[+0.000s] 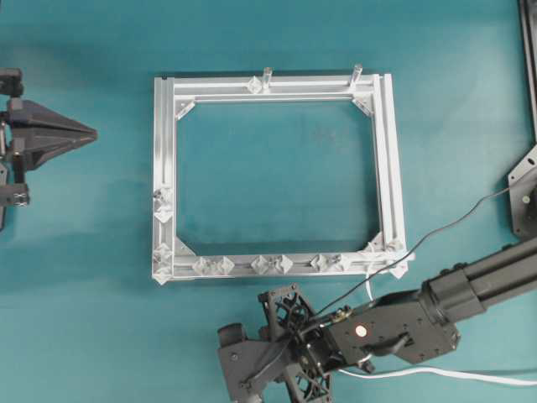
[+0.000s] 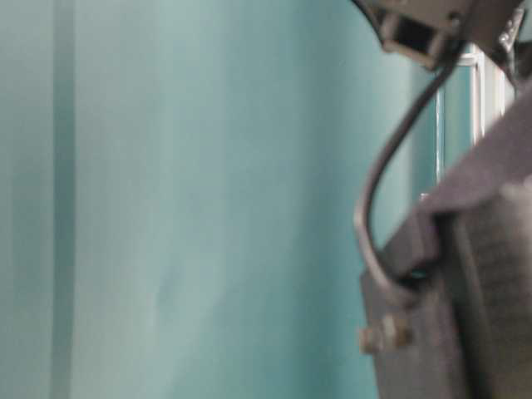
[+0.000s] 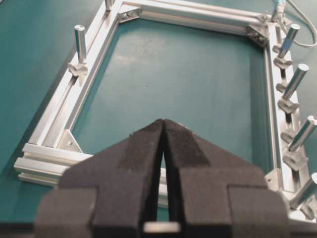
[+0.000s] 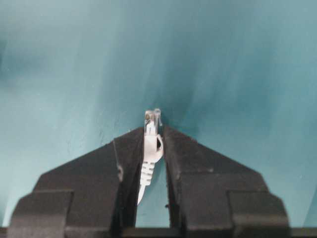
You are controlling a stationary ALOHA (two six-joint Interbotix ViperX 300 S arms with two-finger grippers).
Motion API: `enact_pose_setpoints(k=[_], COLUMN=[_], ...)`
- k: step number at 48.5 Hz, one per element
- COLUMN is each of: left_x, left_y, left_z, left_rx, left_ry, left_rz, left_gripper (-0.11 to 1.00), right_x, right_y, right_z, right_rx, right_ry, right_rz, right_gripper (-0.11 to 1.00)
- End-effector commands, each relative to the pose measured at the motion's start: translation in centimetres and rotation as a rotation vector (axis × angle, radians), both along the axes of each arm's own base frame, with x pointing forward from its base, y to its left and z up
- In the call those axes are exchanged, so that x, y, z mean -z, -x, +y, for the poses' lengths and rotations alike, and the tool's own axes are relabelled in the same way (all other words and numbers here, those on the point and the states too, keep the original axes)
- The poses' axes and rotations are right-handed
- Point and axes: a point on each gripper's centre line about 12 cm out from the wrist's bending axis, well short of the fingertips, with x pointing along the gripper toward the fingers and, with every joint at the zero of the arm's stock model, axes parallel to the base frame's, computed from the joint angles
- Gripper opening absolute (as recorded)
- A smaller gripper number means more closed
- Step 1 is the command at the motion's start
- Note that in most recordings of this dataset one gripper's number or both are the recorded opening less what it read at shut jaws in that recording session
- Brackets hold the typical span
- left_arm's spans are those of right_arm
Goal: Move the cable alternately left and right between 8 closely spaced pins so it hooks onto each one.
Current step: 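Grasp the white cable's connector end with the right gripper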
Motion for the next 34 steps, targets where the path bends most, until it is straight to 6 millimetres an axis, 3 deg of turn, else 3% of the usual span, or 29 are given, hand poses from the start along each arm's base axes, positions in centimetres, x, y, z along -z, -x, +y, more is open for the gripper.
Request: enact_pose_setpoints(k=[1, 23, 34], left_x=[-0.3, -0.1, -0.3], left_y=[0.3, 1.7, 1.7], left_z=[-0.1, -0.4, -0.4], left_rx=[0.002, 0.009, 0.008], left_ry=[0.005, 0.014, 0.012], left_rz=[-0.004, 0.025, 0.019], left_gripper=[0.02, 0.02, 0.02], right_x=[-1.9, -6.0, -6.7], right_y=[-0.7, 0.0, 1.1], right_z=[-0.7, -2.3, -2.8], right_rx=[0.016, 0.067, 0.238], right_ry=[-0.010, -0.009, -0.070], right_rz=[-0.034, -0.025, 0.055], right_gripper=[0.15, 0.15, 0.15])
